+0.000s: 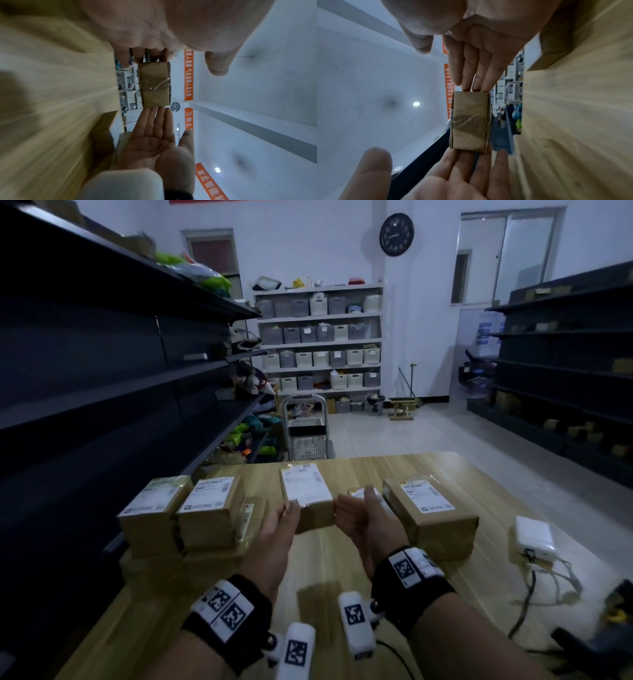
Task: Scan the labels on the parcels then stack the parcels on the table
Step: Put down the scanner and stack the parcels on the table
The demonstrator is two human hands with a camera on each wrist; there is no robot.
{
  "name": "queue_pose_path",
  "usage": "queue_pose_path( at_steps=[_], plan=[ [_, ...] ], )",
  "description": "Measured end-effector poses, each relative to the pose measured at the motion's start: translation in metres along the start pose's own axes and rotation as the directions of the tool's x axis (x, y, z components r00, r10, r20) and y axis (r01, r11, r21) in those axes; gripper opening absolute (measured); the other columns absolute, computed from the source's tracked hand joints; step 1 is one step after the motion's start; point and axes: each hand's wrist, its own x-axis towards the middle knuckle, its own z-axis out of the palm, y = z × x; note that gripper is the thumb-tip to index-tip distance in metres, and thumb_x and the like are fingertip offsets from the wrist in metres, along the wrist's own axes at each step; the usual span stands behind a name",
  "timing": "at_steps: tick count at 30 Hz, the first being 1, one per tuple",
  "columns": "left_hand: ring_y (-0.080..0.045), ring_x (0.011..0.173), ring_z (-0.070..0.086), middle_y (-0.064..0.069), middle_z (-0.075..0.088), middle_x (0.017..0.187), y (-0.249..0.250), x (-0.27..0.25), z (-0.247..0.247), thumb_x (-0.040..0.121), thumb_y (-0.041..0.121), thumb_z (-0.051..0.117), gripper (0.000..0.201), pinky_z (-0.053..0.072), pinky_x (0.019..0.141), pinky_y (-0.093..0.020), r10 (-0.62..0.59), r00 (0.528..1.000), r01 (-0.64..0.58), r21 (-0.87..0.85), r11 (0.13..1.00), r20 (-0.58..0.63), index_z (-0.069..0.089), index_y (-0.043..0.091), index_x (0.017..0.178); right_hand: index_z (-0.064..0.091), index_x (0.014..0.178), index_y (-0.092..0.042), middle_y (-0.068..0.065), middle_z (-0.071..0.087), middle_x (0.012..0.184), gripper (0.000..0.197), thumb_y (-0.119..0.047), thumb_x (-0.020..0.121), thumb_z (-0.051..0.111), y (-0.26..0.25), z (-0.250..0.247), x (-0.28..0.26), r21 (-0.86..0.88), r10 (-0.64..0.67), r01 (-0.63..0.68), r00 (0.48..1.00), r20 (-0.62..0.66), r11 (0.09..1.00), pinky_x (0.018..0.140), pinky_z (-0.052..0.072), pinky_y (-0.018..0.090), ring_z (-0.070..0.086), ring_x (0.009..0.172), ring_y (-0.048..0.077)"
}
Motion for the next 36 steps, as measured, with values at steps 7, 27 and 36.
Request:
queue_pose_path(
  at_steps=[7,27,36],
  plan=[
    [-0.023,0.137,0.054,0.008,0.053,0.152,0.108,-0.003,-0.066,0.097,0.079,0.032,0.082,0.038,0.114,-0.04,0.201,0.973,-0.152,0.337,0.929,-0.114,0.033,0.038,0.168,0.075,0.116,0.0,0.013,0.084,0.108,0.055,-0.051,0.107,0.056,-0.026,0.117,-0.014,0.004,-0.058,0.058,0.98,0.19,0.998,0.093,0.064,0.039,0.081,0.105,0.024],
    [-0.02,0.111,0.065,-0.001,0.069,0.119,0.1,0.02,-0.136,0.106,0.073,0.039,0.061,0.046,0.09,-0.037,0.185,0.971,-0.078,0.533,0.842,-0.15,0.068,0.023,0.125,0.078,0.11,-0.012,0.004,0.08,0.118,0.051,-0.06,0.099,0.061,0.028,0.155,-0.007,-0.346,0.007,0.102,0.954,0.3,0.933,0.106,0.059,0.038,0.075,0.114,0.016],
    [-0.011,0.076,0.065,-0.004,0.076,0.09,0.11,0.002,-0.052,0.11,0.046,0.058,0.038,0.053,0.07,-0.028,0.492,0.855,-0.428,0.315,0.847,-0.163,0.075,0.014,0.1,0.078,0.102,-0.008,0.011,0.081,0.108,0.045,-0.051,0.104,0.064,-0.008,0.081,0.015,-0.299,-0.113,0.125,0.992,0.058,0.946,0.095,0.065,0.047,0.078,0.105,0.027]
  ],
)
